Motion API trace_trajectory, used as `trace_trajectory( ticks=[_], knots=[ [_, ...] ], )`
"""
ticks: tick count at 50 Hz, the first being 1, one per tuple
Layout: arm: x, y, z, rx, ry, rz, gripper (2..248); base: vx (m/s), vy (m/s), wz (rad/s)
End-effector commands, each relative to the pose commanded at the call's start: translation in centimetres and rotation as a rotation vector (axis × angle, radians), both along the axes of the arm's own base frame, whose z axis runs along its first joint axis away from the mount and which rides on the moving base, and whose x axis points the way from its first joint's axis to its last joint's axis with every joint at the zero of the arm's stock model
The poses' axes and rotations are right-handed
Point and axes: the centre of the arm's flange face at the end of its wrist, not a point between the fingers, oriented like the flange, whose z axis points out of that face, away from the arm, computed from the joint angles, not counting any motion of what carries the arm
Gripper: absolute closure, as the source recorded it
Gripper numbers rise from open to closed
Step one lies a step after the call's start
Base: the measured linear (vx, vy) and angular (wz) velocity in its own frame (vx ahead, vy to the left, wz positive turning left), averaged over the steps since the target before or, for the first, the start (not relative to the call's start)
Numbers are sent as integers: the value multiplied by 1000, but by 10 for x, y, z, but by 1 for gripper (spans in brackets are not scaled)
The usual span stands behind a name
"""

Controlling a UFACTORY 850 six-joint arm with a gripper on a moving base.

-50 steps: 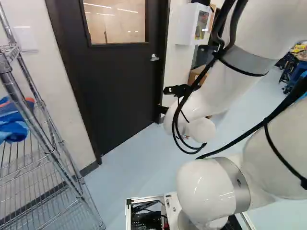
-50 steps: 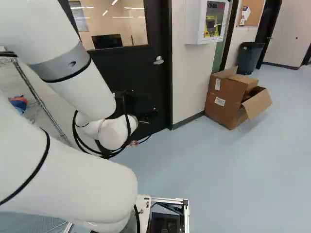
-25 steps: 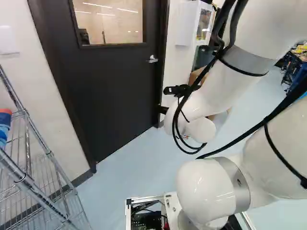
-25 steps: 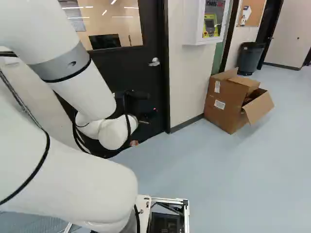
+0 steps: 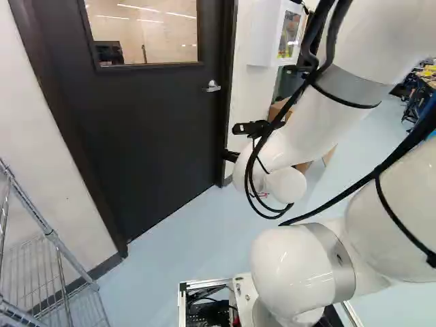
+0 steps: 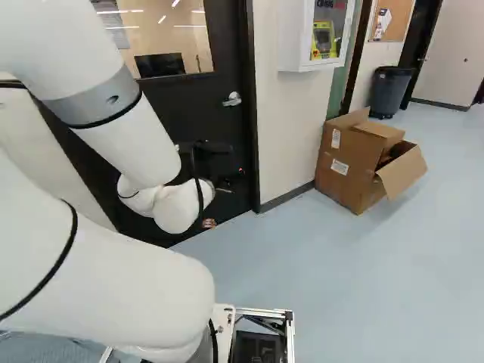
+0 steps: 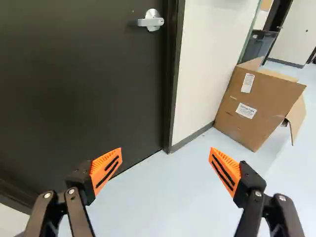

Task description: Open the door and move inside

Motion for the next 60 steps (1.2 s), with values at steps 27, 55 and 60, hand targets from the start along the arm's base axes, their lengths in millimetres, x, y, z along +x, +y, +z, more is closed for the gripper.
trace_trajectory(
  ticks=[27, 55, 60],
  knots=[
    [0, 0, 0, 0, 0, 0, 3, 130, -42, 228],
    [0, 0, 0, 0, 0, 0, 3, 118, -13, 271],
    [0, 0, 0, 0, 0, 0, 3, 113, -8, 260]
  ],
)
